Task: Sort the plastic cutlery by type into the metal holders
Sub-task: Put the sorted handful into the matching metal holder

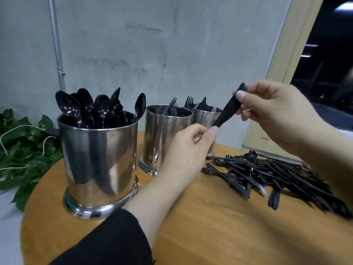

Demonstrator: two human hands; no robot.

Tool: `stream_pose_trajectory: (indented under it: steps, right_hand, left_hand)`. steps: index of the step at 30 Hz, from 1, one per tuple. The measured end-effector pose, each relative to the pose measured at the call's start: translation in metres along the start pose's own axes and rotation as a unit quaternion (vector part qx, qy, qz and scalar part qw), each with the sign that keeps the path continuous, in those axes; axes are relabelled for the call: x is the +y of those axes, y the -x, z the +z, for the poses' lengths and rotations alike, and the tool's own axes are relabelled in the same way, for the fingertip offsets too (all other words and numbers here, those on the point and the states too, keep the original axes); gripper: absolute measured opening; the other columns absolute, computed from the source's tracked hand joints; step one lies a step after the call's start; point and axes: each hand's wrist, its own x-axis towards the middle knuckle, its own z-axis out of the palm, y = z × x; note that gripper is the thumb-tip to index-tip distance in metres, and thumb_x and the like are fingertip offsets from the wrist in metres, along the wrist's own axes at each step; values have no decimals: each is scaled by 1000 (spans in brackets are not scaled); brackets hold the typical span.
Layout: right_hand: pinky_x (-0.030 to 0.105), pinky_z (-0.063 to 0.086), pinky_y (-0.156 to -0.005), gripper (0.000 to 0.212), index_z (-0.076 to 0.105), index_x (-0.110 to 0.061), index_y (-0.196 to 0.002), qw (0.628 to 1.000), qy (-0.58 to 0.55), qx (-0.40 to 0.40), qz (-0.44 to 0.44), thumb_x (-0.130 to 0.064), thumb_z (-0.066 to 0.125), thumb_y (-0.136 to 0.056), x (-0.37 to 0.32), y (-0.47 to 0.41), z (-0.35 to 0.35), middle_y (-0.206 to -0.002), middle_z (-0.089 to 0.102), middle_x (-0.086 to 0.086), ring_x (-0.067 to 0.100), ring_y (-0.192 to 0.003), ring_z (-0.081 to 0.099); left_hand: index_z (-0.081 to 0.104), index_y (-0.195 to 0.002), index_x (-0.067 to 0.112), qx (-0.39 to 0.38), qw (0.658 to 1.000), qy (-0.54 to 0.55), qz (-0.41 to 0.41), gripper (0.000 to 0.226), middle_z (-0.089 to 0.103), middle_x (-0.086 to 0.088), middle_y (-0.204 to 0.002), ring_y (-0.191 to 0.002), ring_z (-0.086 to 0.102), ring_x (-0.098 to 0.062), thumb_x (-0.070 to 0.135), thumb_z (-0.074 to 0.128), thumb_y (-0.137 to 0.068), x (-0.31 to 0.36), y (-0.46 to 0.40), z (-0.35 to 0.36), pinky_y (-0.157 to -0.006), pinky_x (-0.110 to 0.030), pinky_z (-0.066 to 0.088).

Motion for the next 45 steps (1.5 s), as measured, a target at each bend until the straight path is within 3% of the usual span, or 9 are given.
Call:
stream_pose_trajectory:
  steps: [5,9,12,19,22,26,34,38,45]
  right_hand:
    - [29,57,-77,9,68,-15,-98,982,74,171,-34,-20,61,-100,16,-53,-28,-81,70,0,11,-73,65]
    - [22,55,-68,19,68,-9,-108,966,151,201,-55,-23,58,-100,43,-99,-21,-85,70,4,2,-65,62]
    - [38,58,-79,18,68,-12,-105,963,175,201,-38,-26,59,-99,64,-131,-9,-84,70,4,11,-72,64]
    - [37,52,-82,30,72,-7,-114,944,316,38,89,-32,64,-98,112,-141,25,-106,73,16,28,-94,68]
    - [35,48,-97,48,62,-9,-133,942,315,72,87,-45,54,-101,117,-119,23,-127,67,10,27,-116,62]
    - [37,50,-88,43,68,-14,-124,931,344,86,88,-46,49,-102,142,-50,-4,-115,70,5,22,-104,63]
    - [58,31,-114,85,36,-29,-152,823,478,-16,307,-83,31,-86,217,26,-79,-160,33,7,37,-144,31]
    - [58,35,-111,112,39,-41,-147,822,456,-86,330,-104,14,-58,236,28,-96,-153,44,3,33,-138,43]
    - [52,44,-104,74,53,-43,-130,874,407,-126,233,-83,28,-72,223,46,-78,-136,59,-10,21,-127,54]
  left_hand:
    - [56,-133,31,91,987,-124,44,31,58,18,-114,-100,57,4,38,54,-103,-37,-31,17,-88,-20,50]
    - [65,-120,28,108,985,-123,59,22,60,23,-109,-103,57,2,23,50,-105,-63,-31,27,-95,-29,51]
    - [67,-111,30,90,990,-101,49,21,66,19,-103,-96,62,-2,20,50,-104,-73,-30,27,-87,-33,55]
    - [66,-111,36,47,996,-69,19,24,70,12,-96,-88,68,-9,23,48,-101,-82,-32,29,-78,-43,60]
    - [66,-108,36,24,997,-75,19,24,70,11,-91,-86,68,-11,24,47,-101,-82,-29,32,-77,-44,60]
    - [66,-119,31,-44,983,-178,17,25,67,16,-109,-102,61,-3,23,49,-104,-85,-26,40,-95,-14,45]
    - [27,-157,35,-204,874,-440,32,69,29,1,-162,-152,20,-21,70,36,-98,-95,-35,104,-123,-45,15]
    - [8,-161,38,-244,846,-475,-21,84,5,-3,-172,-158,0,-22,83,21,-91,-107,-49,127,-126,-53,3]
    - [7,-162,36,-256,849,-462,-11,84,15,3,-170,-157,11,-16,81,21,-92,-106,-55,138,-125,-47,11]
